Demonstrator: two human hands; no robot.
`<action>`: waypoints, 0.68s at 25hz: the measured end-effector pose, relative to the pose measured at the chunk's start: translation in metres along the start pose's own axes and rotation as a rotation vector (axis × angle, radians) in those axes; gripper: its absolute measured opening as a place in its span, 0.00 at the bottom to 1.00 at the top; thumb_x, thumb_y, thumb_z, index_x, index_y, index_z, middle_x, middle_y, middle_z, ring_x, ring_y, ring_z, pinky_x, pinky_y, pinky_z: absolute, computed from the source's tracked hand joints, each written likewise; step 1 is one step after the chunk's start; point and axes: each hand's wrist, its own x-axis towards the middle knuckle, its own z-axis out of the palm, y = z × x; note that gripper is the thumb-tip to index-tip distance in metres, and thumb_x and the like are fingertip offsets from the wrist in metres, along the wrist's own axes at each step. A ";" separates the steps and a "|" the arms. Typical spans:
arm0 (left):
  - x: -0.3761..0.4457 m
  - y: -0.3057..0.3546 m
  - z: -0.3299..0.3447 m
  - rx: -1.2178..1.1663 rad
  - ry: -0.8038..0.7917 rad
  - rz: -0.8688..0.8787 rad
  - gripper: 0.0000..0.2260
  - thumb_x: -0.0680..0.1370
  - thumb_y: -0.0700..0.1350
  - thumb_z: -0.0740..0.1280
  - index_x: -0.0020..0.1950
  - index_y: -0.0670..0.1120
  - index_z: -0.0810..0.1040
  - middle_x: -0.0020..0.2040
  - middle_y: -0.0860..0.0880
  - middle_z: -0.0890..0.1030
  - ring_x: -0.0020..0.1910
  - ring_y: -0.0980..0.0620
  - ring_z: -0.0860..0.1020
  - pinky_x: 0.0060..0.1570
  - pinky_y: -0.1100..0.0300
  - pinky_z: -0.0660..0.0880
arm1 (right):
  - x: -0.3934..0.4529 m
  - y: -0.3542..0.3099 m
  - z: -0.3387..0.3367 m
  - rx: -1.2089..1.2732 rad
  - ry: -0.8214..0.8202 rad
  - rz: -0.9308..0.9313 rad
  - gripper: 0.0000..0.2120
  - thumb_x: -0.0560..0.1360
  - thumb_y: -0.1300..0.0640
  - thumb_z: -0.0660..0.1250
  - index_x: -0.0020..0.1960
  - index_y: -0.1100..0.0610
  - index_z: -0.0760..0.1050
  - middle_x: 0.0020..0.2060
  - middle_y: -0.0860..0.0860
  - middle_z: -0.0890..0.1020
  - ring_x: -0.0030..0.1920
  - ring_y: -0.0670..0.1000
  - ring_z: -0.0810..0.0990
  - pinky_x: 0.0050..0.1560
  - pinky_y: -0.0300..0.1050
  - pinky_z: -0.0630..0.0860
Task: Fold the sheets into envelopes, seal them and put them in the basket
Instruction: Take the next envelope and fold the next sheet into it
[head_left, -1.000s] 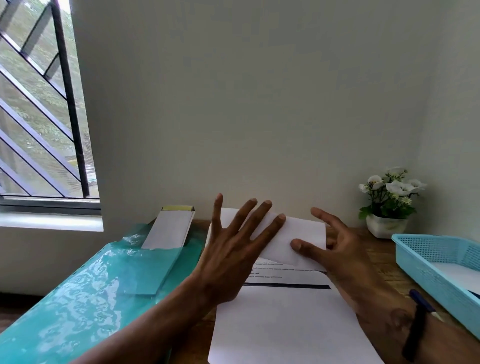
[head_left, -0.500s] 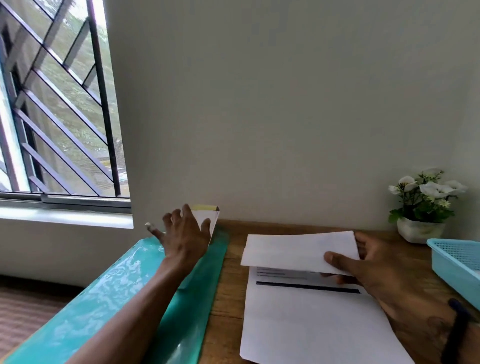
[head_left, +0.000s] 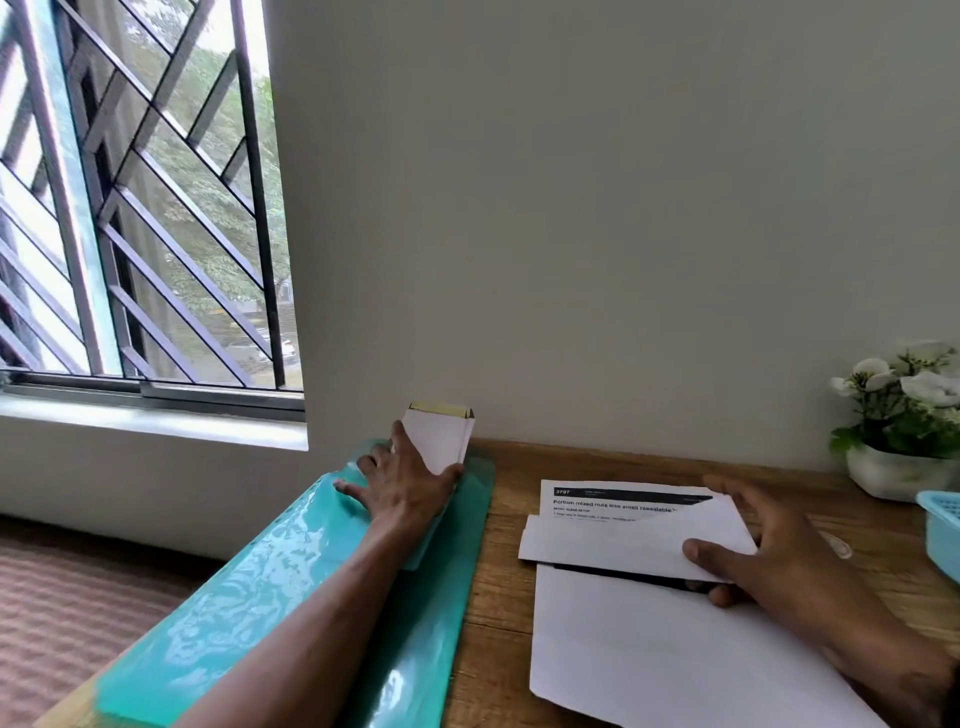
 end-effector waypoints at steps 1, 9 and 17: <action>-0.001 0.001 -0.001 0.003 0.024 -0.001 0.42 0.73 0.63 0.74 0.78 0.51 0.56 0.72 0.38 0.71 0.75 0.35 0.65 0.74 0.24 0.48 | 0.000 0.000 0.000 -0.002 0.000 0.002 0.32 0.72 0.62 0.79 0.70 0.44 0.72 0.60 0.59 0.82 0.32 0.60 0.88 0.41 0.47 0.81; 0.005 -0.001 0.000 -0.049 0.096 -0.077 0.38 0.77 0.60 0.72 0.79 0.49 0.58 0.74 0.39 0.73 0.76 0.36 0.66 0.75 0.27 0.55 | 0.000 -0.001 0.001 -0.009 0.008 0.017 0.33 0.72 0.62 0.79 0.70 0.44 0.72 0.59 0.58 0.83 0.33 0.59 0.88 0.45 0.52 0.84; 0.011 -0.007 0.004 -0.116 0.118 -0.105 0.36 0.73 0.60 0.76 0.76 0.51 0.66 0.71 0.40 0.73 0.73 0.37 0.69 0.73 0.31 0.59 | 0.002 0.002 0.000 0.012 0.010 0.036 0.33 0.71 0.61 0.80 0.70 0.41 0.72 0.61 0.60 0.82 0.34 0.60 0.88 0.49 0.54 0.84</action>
